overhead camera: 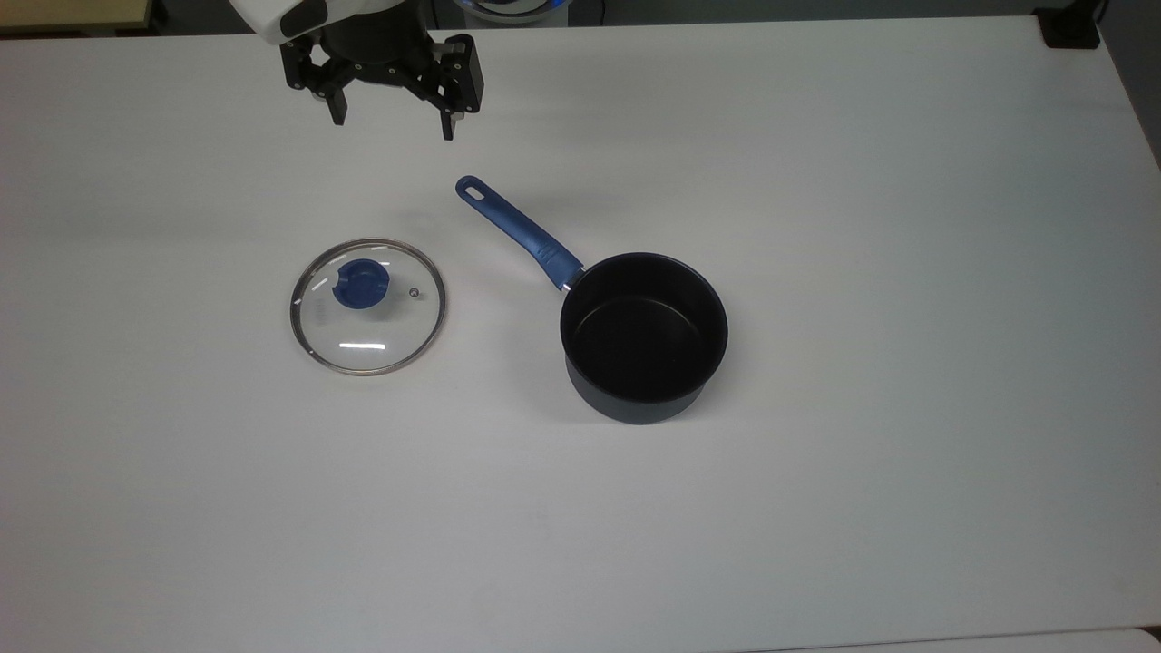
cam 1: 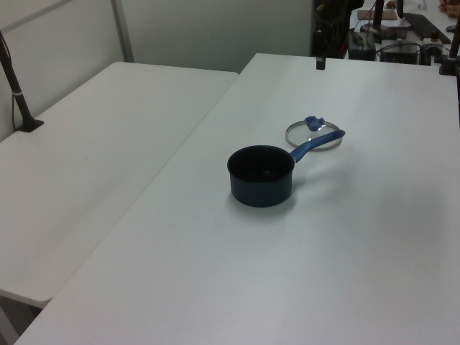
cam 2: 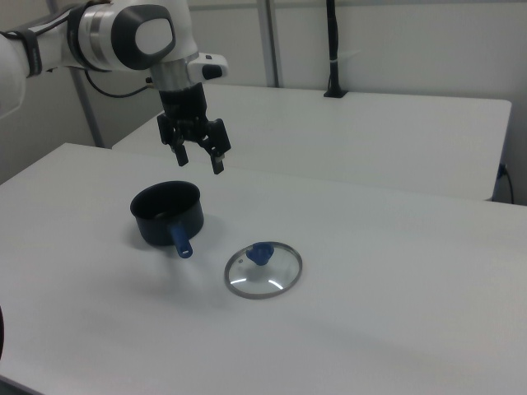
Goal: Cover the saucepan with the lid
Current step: 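Move the gripper toward the glass lid's blue knob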
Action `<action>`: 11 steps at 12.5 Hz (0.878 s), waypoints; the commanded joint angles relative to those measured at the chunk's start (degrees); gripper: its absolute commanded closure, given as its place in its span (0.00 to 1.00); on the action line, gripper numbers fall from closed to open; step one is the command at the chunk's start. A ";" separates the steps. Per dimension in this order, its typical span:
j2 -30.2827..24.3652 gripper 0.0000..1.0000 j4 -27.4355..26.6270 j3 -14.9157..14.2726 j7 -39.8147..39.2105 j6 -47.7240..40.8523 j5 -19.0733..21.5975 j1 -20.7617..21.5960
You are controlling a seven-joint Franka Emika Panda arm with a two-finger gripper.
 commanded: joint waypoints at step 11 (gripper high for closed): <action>-0.16 0.00 -0.27 -0.84 0.58 5.65 0.92 -0.13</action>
